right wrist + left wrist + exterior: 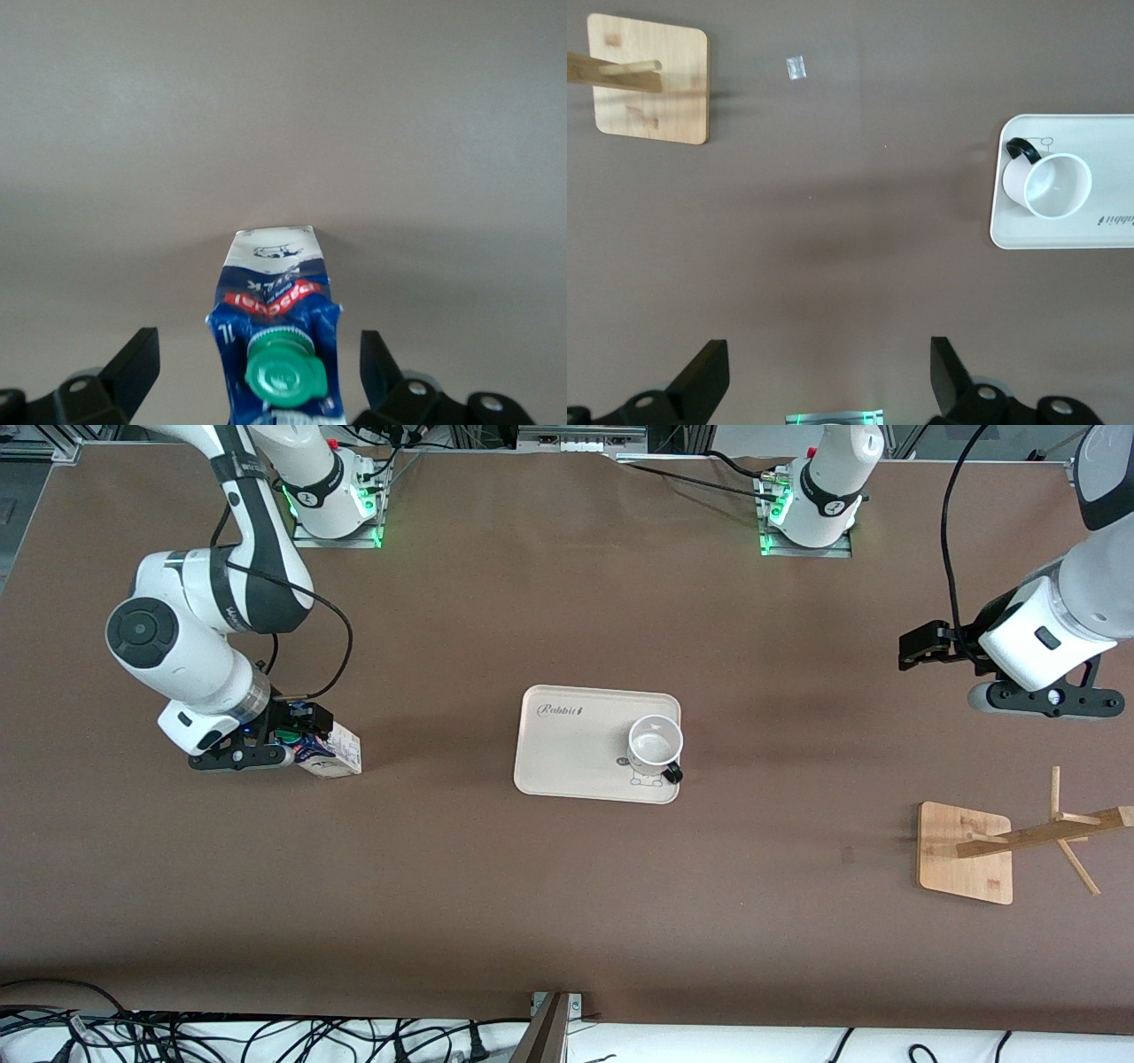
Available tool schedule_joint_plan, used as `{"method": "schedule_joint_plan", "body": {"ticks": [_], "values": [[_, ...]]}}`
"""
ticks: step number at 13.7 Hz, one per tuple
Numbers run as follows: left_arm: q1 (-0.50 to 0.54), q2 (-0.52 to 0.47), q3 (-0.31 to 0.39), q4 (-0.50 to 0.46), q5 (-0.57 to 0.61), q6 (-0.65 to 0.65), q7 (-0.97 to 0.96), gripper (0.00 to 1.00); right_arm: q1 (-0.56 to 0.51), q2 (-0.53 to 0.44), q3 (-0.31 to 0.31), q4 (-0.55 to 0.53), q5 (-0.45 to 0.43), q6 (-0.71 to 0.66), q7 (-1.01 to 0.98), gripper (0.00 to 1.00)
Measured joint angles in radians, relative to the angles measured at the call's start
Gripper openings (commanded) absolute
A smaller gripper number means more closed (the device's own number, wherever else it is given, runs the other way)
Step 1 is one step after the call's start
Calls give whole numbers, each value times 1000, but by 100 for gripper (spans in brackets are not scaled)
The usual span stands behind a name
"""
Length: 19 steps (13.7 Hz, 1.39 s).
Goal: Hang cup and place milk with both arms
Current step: 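Set the carton on the table and withdraw the right gripper, then reach the left gripper down to the white mug on the tray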
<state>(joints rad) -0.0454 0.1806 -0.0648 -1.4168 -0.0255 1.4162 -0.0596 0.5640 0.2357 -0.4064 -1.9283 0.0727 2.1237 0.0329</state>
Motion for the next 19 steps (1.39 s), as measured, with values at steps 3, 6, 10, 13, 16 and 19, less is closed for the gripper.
{"method": "schedule_joint_plan", "body": {"ticks": [3,6,10,13,16,19], "values": [[-1,6,-1,0,0,-4,0,100,1,-27,-1,109,0,-103,0,100],[-2,11,-3,0,0,-4,0,100,1,-36,-2,242,0,-240,0,100],[-6,11,-3,4,-3,-4,-72,100,-11,-35,-20,302,-1,-297,0,100],[-36,23,-7,38,-3,-4,-98,100,-12,-39,-42,421,-13,-446,0,100],[-60,61,-7,84,-3,-4,-114,100,-12,-48,-47,496,-28,-509,1,100],[-64,81,-6,100,-3,5,-175,100,-9,-49,-42,498,-29,-560,1,100]]}}
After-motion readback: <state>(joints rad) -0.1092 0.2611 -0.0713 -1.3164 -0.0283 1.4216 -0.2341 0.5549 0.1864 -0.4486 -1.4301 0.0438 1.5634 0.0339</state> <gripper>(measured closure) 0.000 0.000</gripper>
